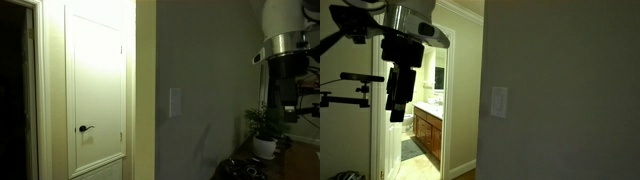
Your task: Turn on the light switch
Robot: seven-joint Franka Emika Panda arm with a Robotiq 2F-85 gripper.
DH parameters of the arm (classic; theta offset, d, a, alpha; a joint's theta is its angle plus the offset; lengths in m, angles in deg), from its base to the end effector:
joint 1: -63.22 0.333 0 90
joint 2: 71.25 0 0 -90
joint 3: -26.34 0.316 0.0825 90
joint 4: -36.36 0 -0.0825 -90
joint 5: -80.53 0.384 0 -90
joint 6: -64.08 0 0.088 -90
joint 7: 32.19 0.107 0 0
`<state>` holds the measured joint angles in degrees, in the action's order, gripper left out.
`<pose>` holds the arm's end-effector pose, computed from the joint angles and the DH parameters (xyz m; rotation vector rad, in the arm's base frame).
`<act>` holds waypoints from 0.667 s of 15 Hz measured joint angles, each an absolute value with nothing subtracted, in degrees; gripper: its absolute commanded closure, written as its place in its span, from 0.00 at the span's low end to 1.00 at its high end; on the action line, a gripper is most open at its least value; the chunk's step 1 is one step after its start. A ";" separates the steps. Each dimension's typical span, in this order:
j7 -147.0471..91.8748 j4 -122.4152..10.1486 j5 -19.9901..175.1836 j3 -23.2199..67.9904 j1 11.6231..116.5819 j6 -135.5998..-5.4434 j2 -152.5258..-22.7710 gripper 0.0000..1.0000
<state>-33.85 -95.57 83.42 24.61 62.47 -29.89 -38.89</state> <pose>0.3699 -0.0127 0.5466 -3.0685 0.0227 0.1470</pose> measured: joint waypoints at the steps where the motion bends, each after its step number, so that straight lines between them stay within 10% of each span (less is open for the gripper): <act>1: -33.85 -95.57 83.42 24.61 62.47 -29.89 -38.89 0.00; 10: -33.85 -96.42 83.03 24.62 62.36 -40.03 -44.18 0.00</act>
<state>-33.85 -96.42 83.03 24.62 62.36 -40.03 -44.18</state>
